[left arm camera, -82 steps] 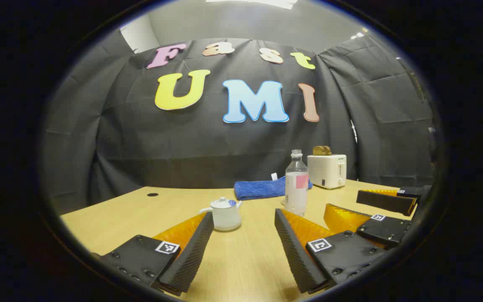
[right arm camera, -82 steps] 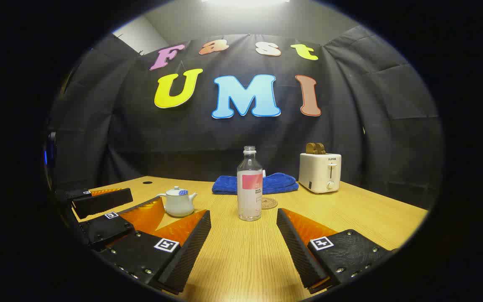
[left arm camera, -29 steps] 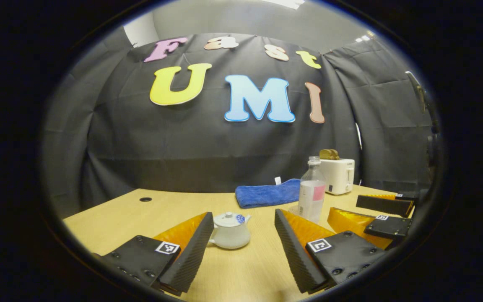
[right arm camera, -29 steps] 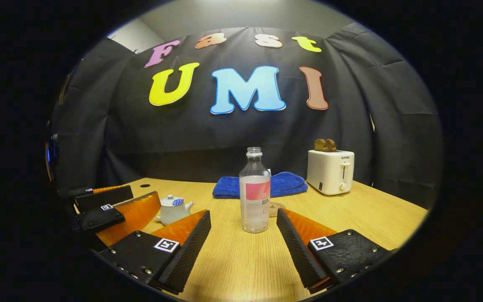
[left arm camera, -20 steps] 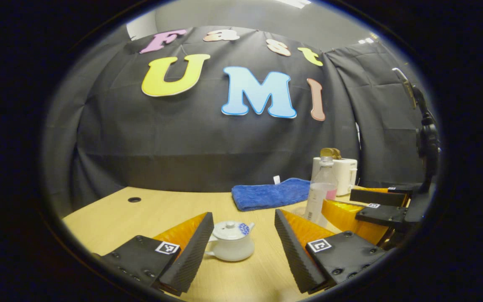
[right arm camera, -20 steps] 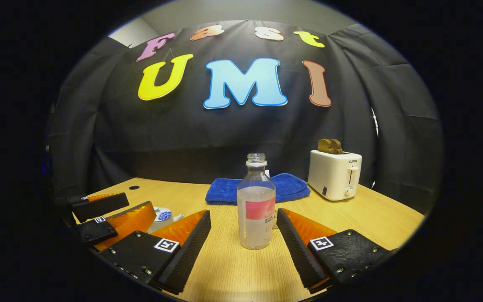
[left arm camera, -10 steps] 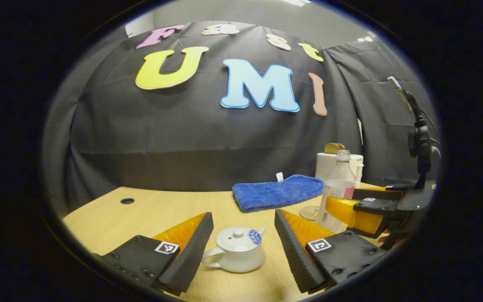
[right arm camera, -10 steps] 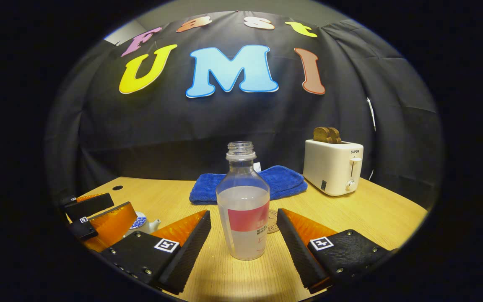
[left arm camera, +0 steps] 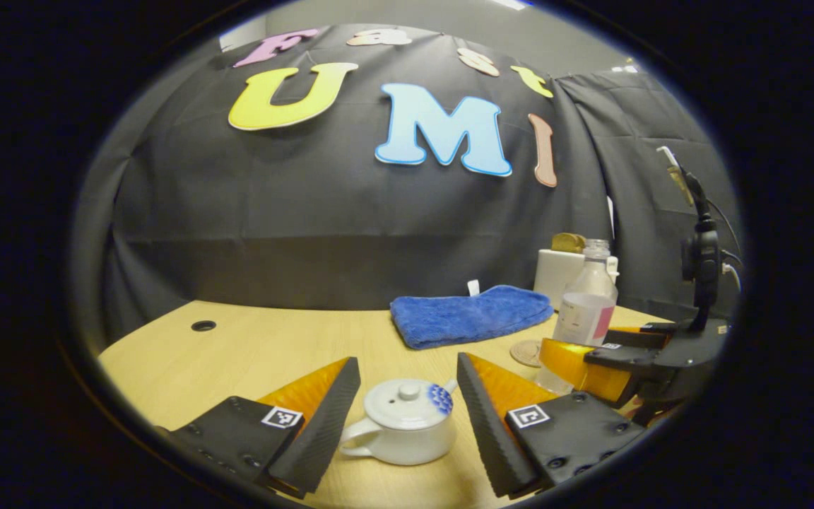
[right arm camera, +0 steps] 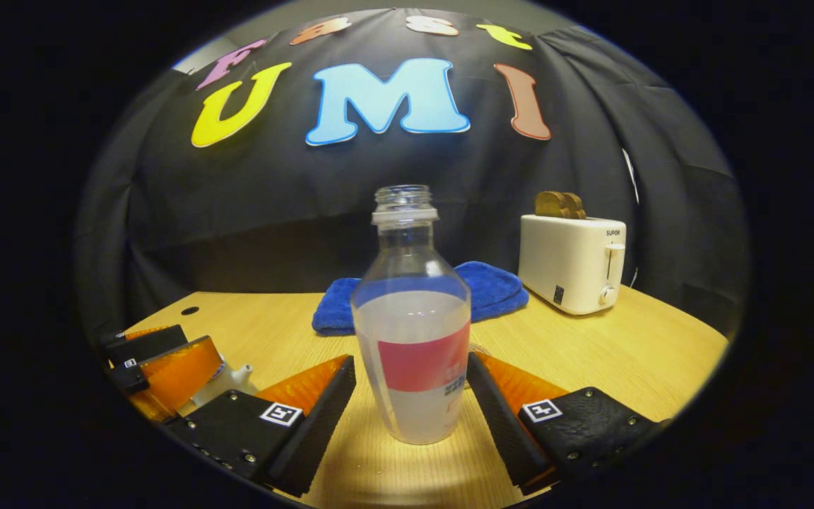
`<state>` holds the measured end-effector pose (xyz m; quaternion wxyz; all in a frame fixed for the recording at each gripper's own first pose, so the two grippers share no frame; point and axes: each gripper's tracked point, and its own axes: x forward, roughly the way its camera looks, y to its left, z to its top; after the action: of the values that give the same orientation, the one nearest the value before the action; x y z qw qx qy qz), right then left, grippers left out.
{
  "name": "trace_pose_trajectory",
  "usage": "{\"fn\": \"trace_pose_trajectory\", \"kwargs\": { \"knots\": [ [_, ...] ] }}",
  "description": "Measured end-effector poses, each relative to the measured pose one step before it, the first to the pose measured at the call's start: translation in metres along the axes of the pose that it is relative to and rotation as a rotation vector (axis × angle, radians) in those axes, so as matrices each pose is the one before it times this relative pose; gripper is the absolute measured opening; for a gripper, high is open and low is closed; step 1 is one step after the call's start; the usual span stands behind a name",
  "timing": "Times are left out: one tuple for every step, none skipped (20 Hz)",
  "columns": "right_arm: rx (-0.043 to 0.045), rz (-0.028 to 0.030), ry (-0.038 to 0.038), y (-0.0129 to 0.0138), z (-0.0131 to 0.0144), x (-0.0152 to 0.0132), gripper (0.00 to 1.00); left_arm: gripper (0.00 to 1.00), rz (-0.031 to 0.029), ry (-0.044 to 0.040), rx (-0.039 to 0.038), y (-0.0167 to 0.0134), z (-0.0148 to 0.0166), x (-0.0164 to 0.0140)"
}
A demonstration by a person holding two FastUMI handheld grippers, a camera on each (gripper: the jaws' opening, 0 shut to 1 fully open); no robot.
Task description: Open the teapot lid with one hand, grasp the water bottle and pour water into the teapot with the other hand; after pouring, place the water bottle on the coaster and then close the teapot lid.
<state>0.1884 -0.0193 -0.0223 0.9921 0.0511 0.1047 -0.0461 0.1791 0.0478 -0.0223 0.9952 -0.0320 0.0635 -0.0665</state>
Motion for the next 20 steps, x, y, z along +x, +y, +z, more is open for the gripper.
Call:
{"fn": "trace_pose_trajectory", "kwargs": {
  "knots": [
    [0.00763,-0.00219,0.01164,-0.00281,-0.00105,0.00126,0.98,0.87,-0.00658,0.00927,0.00134,-0.00282,-0.00337,0.00158],
    [0.00447,0.00085,0.01362,-0.00229,-0.00053,0.00117,0.97,0.85,-0.00489,0.01132,0.00646,-0.00257,-0.00078,-0.00024],
    [0.00345,0.00681,0.01011,-0.00031,-0.00117,-0.0001,0.97,0.83,-0.00279,0.006,0.01207,-0.0015,0.00029,0.0006],
    [0.00197,0.00615,0.00586,0.00045,0.00077,-0.00057,0.97,0.81,0.00118,0.00073,0.00559,-0.00005,0.00059,-0.00062],
    [-0.00337,0.00207,0.00185,0.00036,-0.00007,0.00026,0.98,0.8,-0.00178,0.00186,0.00134,-0.00065,-0.00016,0.00007],
    [-0.00977,0.0042,0.0019,0.00161,0.00038,-0.00005,0.96,0.76,0.00045,0.00142,0.00242,-0.00061,0.00027,0.00001],
    [-0.01251,0.00452,0.00495,0.00173,-0.002,0.00078,0.96,0.71,-0.00105,0.00146,0.00108,-0.00013,-0.00089,0.00008],
    [-0.01201,0.00765,0.00913,0.00348,-0.00189,0.0006,0.96,0.65,0.00159,-0.00015,0.00132,0.00094,0.0009,0.0002],
    [-0.0141,-0.00052,0.00993,0.00222,-0.0042,0.00223,0.96,0.6,0.02349,-0.00182,0.00882,0.00567,0.00019,-0.00186],
    [-0.01535,0.00042,0.00411,-0.00058,0.00045,-0.00125,0.9,0.54,0.00913,0.00311,0.0014,0.00353,0.00046,-0.00005],
    [-0.01074,0.0037,-0.00184,0.00214,-0.00088,0.00136,0.85,0.48,-0.0056,-0.00037,-0.00078,-0.00215,-0.00273,0.00178],
    [-0.00795,-0.00273,-0.00202,-0.00011,0.0009,-0.0013,0.86,0.43,0.00124,-0.00078,0.00213,-0.00127,0.00178,-0.00179],
    [-0.00494,0.00038,-0.00063,0.00166,-0.00105,-0.00072,0.86,0.37,0.00256,0.00586,0.00542,0.00021,-0.00069,0.00096],
    [-0.00086,-0.00049,0.0004,0.00021,0.00057,-0.00009,0.86,0.36,0.00405,0.00599,0.00727,-0.00029,0.00018,-0.00056],
    [0.00262,-0.00012,-0.00077,-0.00145,0.00199,-0.00486,0.86,0.36,0.0035,0.00047,0.00165,-0.00035,-0.00082,0.00031],
    [0.00236,-0.00067,0.0023,0.00009,-0.00305,0.00801,0.83,0.42,0.00259,-0.00094,-0.00096,0.00073,0.00123,-0.00003],
    [0.00103,0.00109,-0.00065,0.00058,0.00097,-0.00301,0.76,0.44,0.00219,0.00095,0.00156,-0.00057,-0.00126,-0.00009],
    [0.00024,-0.00067,0.00039,-0.00025,0.0004,-0.0001,0.76,0.42,0.00189,0.00031,0.0023,-0.00025,0.0004,0.00007],
    [-0.0011,-0.00055,-0.00022,-0.00015,-0.00011,0.00041,0.76,0.42,0.00164,0.00014,0.00227,-0.00008,-0.00066,0.00071],
    [-0.00006,-0.00019,-0.00013,-0.00011,0.0003,-0.00017,0.76,0.45,0.00089,0.00305,0.00669,-0.00004,0.0009,0.00033]
  ]
}}
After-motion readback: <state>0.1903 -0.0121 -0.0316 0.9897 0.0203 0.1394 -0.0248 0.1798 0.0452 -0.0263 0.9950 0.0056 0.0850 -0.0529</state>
